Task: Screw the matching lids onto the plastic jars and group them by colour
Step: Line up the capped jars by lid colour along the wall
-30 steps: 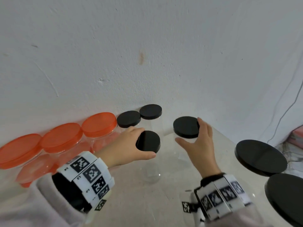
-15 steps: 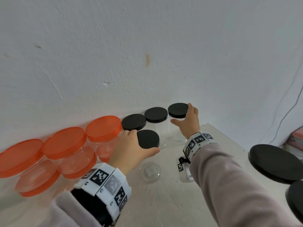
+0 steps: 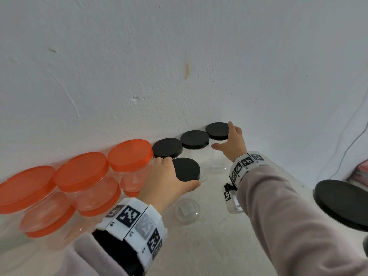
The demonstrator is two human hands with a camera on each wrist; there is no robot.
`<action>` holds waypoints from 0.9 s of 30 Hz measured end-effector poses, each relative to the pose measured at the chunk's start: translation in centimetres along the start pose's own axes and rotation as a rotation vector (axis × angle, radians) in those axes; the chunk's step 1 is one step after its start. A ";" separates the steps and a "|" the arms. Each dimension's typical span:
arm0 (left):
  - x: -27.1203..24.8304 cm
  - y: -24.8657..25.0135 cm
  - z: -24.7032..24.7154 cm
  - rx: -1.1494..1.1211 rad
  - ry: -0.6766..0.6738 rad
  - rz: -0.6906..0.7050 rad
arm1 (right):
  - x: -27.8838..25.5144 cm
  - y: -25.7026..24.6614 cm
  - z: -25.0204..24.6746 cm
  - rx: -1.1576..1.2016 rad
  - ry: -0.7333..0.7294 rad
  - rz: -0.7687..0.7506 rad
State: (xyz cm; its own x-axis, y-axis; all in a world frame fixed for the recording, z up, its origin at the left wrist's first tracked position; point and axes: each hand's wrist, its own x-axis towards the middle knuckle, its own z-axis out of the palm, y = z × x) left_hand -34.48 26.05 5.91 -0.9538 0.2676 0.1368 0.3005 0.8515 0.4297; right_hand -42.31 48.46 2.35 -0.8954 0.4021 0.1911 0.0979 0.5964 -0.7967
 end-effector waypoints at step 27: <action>0.2 0.3 0.0 -0.011 -0.060 -0.038 | -28.5 -4.3 -14.7 0.106 0.482 -0.378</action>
State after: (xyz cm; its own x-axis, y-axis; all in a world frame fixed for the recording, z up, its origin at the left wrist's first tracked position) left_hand -34.58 26.40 6.10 -0.9628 0.2617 0.0669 0.2636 0.8566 0.4435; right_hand -10.86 44.62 8.73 -0.5604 0.4593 0.6892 -0.2536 0.6970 -0.6707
